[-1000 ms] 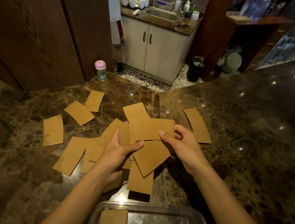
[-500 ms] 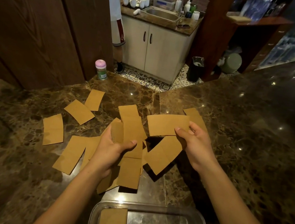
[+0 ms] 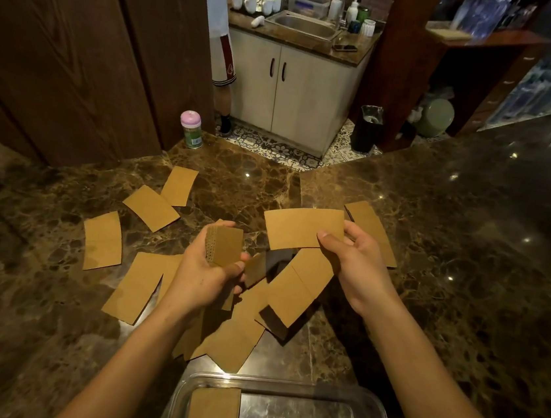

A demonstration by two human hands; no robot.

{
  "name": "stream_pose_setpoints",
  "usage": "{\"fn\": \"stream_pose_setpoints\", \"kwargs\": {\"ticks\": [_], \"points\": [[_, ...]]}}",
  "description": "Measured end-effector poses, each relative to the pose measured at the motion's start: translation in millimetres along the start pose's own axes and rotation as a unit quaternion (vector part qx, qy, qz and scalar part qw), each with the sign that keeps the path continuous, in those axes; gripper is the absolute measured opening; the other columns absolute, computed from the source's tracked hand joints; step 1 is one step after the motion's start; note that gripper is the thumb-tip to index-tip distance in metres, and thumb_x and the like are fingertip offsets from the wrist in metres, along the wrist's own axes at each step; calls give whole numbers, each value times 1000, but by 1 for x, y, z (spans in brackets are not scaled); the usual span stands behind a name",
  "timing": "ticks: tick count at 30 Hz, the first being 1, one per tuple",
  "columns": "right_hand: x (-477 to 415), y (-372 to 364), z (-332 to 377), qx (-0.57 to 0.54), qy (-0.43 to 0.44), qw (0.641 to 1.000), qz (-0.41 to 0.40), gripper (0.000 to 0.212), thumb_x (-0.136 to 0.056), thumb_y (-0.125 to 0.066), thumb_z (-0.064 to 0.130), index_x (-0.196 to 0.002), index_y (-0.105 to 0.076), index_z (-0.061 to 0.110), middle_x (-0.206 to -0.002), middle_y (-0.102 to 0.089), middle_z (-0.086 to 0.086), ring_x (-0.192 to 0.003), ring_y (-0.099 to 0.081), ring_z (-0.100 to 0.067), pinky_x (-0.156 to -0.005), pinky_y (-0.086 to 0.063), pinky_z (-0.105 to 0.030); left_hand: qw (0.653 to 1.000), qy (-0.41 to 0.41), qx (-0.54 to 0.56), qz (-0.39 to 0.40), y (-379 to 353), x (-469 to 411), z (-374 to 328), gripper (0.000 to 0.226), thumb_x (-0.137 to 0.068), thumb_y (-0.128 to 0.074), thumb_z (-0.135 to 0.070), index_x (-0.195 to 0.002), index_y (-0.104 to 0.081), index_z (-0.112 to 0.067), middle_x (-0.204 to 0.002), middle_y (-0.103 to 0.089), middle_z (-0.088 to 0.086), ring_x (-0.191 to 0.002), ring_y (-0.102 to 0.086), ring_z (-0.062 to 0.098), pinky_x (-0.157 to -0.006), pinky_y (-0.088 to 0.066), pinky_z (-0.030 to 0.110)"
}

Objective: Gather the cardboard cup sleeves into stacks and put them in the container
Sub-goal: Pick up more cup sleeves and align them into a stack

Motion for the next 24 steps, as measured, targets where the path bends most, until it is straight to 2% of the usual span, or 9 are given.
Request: {"fn": "stream_pose_setpoints", "kwargs": {"ticks": [3, 5, 7, 10, 13, 17, 20, 22, 24], "points": [[1, -2, 2, -2, 1, 1000, 0, 21, -101, -68, 11, -120, -72, 19, -111, -82, -4, -106, -78, -24, -103, -57, -51, 1000, -2, 30, 5, -2, 5, -2, 62, -89, -67, 15, -129, -57, -31, -99, -71, 24, -68, -69, 26, -56, -58, 37], [2, -4, 4, -4, 4, 1000, 2, 20, -101, -68, 11, -119, -73, 19, -110, -82, -4, -106, -78, -23, -103, -57, -50, 999, -12, 39, 3, -5, 8, -6, 55, -89, -75, 3, -125, -60, -35, -93, -73, 13, -69, -71, 27, -58, -61, 44], [3, -7, 6, -12, 7, 1000, 8, 20, -101, -68, 11, -118, -73, 19, -110, -82, -5, -105, -78, -23, -102, -58, -50, 999, -14, 43, 14, -8, 12, -12, 51, -84, -84, -11, -122, -64, -38, -96, -75, 5, -77, -74, 30, -65, -63, 48], [4, -14, 12, -22, 15, 999, 22, 21, -100, -69, 10, -120, -72, 19, -111, -82, -6, -106, -78, -24, -101, -58, -49, 997, -8, 26, 71, -22, 19, -21, 61, -74, -92, -16, -125, -64, -34, -103, -77, -6, -95, -74, 19, -76, -62, 33], [8, -22, 16, -29, 22, 999, 34, 23, -100, -69, 10, -122, -70, 16, -112, -81, -7, -106, -78, -25, -95, -60, -45, 994, 15, 41, 99, -35, 24, -18, 65, -73, -89, -3, -128, -60, -21, -111, -78, 4, -105, -73, 23, -84, -61, 34], [12, -27, 20, -34, 25, 998, 53, 22, -100, -70, 11, -121, -71, 14, -110, -82, -8, -102, -79, -24, -82, -63, -34, 992, 35, 64, 107, -42, 26, -16, 56, -78, -83, -4, -127, -60, -20, -113, -78, 8, -108, -73, 27, -88, -61, 38], [16, -31, 22, -43, 23, 996, 75, 22, -100, -70, 13, -122, -71, 13, -110, -82, -9, -102, -79, -26, -79, -64, -32, 988, 47, 66, 129, -47, 28, -15, 58, -80, -82, 0, -129, -58, -21, -113, -78, 6, -106, -74, 23, -80, -60, 29], [17, -32, 26, -46, 41, 995, 82, 21, -100, -70, 12, -120, -71, 15, -111, -81, -8, -104, -78, -25, -80, -63, -30, 988, 56, 69, 130, -47, 28, -13, 54, -83, -79, 1, -129, -59, -19, -113, -78, 8, -106, -73, 25, -80, -60, 30], [20, -28, 33, -46, 110, 989, 85, 20, -96, -71, 3, -109, -73, 18, -116, -80, -5, -113, -75, -21, -87, -61, -28, 986, 71, 90, 121, -42, 27, -12, 48, -87, -76, 0, -128, -61, -20, -112, -77, 11, -105, -74, 28, -76, -61, 33]]}}
Point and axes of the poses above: each hand's wrist, its own x-axis away from the middle knuckle, its own y-axis out of the back of the hand, z = x × y, the point moved 4 cm from there along -x, towards the middle knuckle
